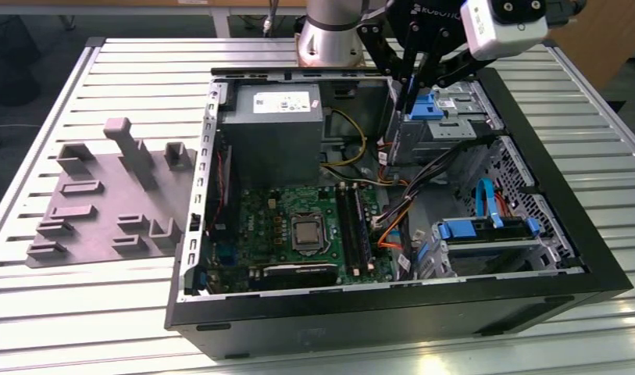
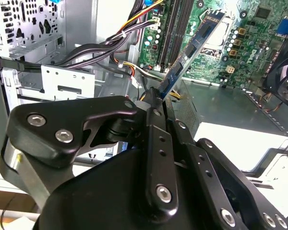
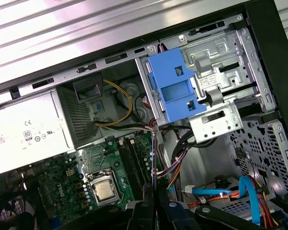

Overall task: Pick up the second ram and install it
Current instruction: 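Insert the second ram into the second slot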

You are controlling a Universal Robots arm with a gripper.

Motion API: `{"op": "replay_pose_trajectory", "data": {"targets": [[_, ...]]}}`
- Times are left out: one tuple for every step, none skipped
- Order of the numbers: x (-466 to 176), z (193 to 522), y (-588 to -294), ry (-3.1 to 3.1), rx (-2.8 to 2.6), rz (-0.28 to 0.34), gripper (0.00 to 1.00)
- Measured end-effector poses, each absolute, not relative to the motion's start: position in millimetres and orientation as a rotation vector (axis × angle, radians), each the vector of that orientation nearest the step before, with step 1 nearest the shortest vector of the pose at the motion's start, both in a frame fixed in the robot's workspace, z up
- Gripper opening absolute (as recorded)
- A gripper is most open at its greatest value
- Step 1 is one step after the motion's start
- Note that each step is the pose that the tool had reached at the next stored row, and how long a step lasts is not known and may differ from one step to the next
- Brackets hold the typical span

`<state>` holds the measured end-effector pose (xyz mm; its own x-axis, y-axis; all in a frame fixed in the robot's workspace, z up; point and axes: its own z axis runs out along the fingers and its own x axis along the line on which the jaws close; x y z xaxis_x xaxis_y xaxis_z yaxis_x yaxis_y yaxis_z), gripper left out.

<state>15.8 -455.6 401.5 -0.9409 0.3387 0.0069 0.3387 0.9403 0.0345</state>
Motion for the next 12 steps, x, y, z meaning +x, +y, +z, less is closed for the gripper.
{"op": "replay_pose_trajectory", "data": {"targets": [[15.7, 401.5, -455.6, -3.094, -0.54, -0.055, 0.14], [15.8, 401.5, -455.6, -3.094, -0.538, -0.055, 0.14], [15.8, 401.5, -455.6, -3.095, -0.53, -0.055, 0.14], [15.8, 401.5, -455.6, -3.099, -0.506, -0.055, 0.14], [15.8, 401.5, -455.7, -3.103, -0.478, -0.055, 0.14], [15.8, 401.5, -455.6, -3.106, -0.453, -0.055, 0.14], [15.7, 401.5, -455.7, -3.108, -0.445, -0.055, 0.14], [15.7, 401.5, -455.6, -3.108, -0.444, -0.055, 0.14], [15.8, 401.4, -455.7, -3.108, -0.444, -0.055, 0.14], [15.8, 401.4, -455.7, -3.108, -0.444, -0.055, 0.14], [15.8, 401.4, -455.7, -3.108, -0.443, -0.055, 0.14], [15.8, 401.4, -455.6, -3.108, -0.443, -0.055, 0.14]]}}
